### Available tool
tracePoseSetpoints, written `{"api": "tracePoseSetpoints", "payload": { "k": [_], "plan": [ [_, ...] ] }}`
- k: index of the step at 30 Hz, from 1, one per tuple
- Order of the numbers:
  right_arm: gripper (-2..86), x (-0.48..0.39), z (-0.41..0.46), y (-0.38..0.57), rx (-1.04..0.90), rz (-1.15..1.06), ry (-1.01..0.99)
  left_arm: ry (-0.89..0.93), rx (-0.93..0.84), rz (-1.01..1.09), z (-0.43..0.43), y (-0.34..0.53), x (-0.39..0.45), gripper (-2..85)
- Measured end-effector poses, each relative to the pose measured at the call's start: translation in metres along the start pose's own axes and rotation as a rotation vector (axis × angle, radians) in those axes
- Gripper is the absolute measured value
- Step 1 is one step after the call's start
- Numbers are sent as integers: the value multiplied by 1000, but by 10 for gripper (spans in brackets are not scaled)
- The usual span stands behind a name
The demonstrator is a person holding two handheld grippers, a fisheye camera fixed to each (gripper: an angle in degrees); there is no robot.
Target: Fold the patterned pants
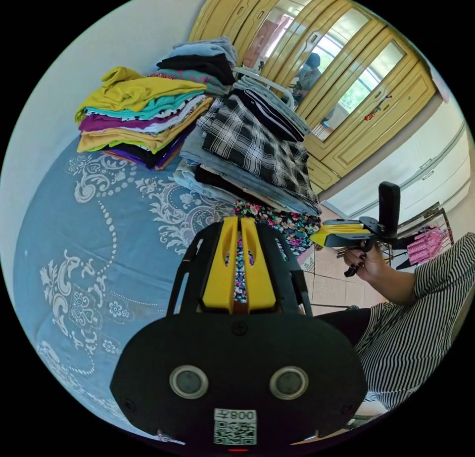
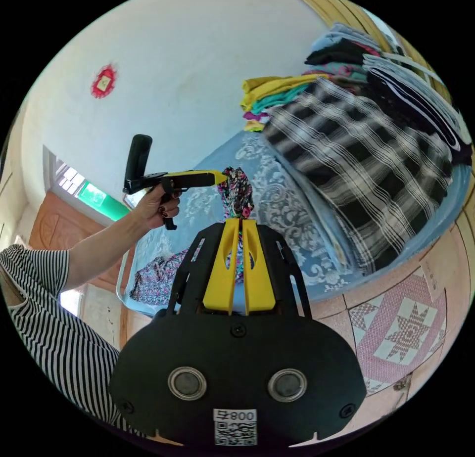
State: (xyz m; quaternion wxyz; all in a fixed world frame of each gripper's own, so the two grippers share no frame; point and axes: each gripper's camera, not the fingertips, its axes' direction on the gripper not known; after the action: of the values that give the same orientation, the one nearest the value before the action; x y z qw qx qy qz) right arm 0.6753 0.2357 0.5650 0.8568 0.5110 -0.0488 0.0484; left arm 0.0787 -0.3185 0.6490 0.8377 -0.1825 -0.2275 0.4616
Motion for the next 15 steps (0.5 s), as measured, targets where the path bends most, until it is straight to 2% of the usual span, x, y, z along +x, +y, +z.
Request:
{"api": "tracePoseSetpoints", "payload": {
  "k": [6, 15],
  "plan": [
    [6, -82, 32, 2, -87, -192, -122, -44, 31, -24, -53, 66, -12, 9],
    [6, -196, 135, 23, -359, -389, -264, -77, 33, -169, -100, 192, -44, 10]
  ]
}}
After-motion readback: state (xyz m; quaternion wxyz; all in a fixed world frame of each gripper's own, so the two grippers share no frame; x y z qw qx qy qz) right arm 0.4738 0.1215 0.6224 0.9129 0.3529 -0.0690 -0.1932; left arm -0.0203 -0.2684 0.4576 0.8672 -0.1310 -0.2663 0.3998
